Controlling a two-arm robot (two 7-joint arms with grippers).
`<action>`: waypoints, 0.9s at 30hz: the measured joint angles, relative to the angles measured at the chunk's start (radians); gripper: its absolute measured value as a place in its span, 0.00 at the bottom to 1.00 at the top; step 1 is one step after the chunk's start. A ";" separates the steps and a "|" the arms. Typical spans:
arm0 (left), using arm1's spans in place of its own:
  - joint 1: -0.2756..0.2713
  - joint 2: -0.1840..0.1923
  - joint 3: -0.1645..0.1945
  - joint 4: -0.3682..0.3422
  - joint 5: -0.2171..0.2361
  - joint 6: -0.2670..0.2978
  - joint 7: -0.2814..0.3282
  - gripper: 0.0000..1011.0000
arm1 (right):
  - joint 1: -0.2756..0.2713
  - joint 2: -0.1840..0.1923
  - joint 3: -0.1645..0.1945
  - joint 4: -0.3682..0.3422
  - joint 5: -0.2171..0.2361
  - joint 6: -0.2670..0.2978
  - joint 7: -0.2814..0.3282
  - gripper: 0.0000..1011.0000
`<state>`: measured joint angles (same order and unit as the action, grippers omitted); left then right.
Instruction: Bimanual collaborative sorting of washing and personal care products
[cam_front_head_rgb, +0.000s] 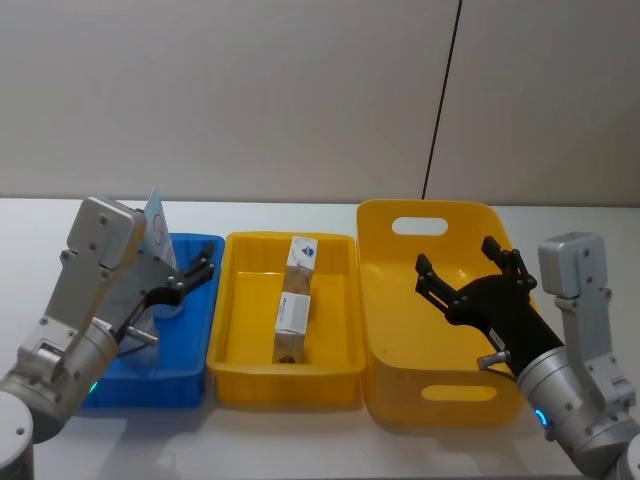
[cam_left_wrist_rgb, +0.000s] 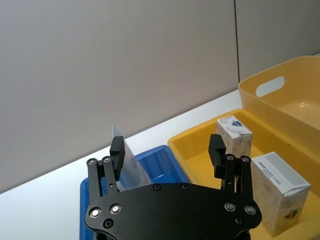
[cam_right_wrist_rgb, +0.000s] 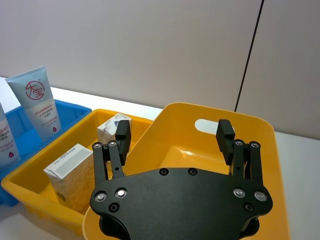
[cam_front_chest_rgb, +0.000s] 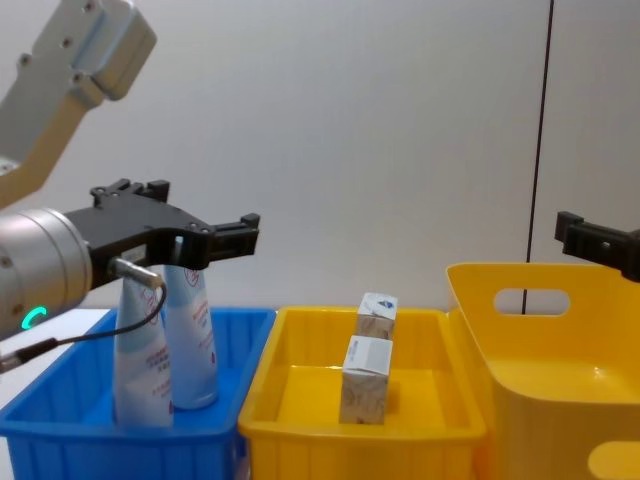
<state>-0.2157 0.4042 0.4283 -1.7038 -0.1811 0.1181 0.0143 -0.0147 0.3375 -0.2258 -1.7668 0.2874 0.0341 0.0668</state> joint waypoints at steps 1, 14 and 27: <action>0.004 0.001 -0.002 -0.008 0.001 0.009 0.004 0.99 | 0.000 0.000 0.000 0.000 0.000 0.000 0.000 0.99; 0.108 0.018 -0.055 -0.167 0.017 0.213 0.101 0.99 | 0.000 0.000 0.000 0.000 0.000 0.000 0.000 0.99; 0.161 0.010 -0.088 -0.223 -0.002 0.301 0.121 0.99 | 0.000 0.000 0.000 0.000 0.000 0.000 0.000 0.99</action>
<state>-0.0550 0.4147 0.3407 -1.9271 -0.1826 0.4195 0.1355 -0.0147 0.3375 -0.2258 -1.7668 0.2874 0.0341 0.0668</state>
